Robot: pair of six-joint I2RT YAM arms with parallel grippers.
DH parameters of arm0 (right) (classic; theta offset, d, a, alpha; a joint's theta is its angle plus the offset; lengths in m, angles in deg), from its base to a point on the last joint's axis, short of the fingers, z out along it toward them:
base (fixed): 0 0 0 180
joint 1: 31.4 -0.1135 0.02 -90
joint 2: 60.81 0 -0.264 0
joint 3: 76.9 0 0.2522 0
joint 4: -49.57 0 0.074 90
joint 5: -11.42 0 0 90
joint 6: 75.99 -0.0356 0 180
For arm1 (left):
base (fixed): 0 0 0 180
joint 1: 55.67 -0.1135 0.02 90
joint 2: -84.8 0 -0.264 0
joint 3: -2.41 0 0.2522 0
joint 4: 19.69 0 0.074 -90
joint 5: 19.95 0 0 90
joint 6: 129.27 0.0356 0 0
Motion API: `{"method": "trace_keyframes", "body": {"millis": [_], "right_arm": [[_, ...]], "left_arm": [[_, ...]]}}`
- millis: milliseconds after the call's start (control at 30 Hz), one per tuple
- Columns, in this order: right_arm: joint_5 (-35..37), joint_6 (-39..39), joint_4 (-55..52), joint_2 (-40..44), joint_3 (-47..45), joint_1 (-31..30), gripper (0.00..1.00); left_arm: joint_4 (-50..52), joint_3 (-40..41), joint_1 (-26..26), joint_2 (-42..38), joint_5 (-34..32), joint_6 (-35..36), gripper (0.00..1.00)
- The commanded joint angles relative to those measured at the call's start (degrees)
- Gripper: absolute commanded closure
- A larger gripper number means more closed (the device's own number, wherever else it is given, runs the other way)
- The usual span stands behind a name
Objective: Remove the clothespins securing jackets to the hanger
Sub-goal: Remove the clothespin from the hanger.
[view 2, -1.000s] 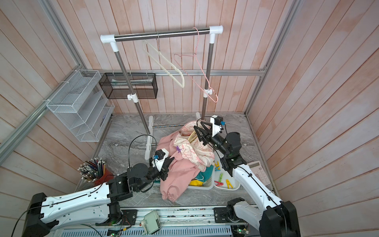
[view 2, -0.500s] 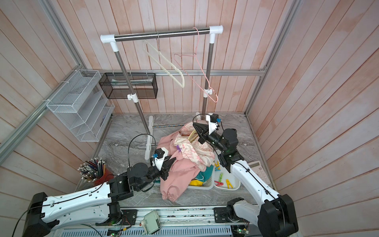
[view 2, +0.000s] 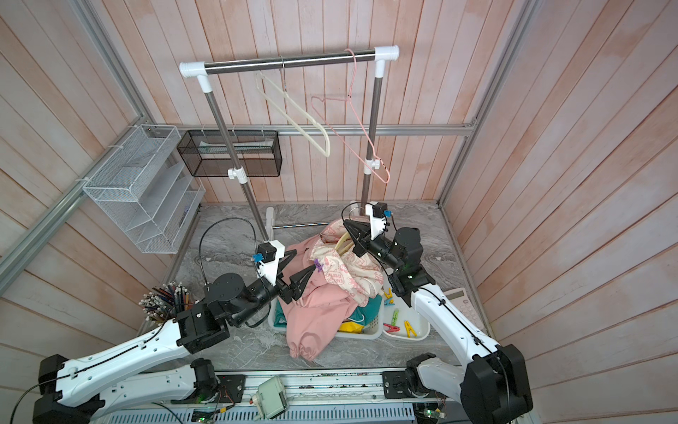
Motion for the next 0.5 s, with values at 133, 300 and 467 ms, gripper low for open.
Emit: {"method": "trace_keyframes", "body": {"millis": [133, 300, 467], "right_arm": [[1.11, 0.56, -1.55, -0.85, 2.91, -0.59, 1.0], [1.24, 0.47, -1.65, -1.08, 3.31, -0.68, 1.0], [1.07, 0.47, -1.53, -1.18, 3.14, -0.86, 1.0]], "left_arm": [[3.17, -2.53, -1.96, 5.04, 9.16, -1.05, 0.31], [4.52, -3.75, -2.55, 7.28, 9.54, -0.66, 0.34], [3.16, -3.81, -3.61, 8.36, 9.94, -0.54, 0.4]]}}
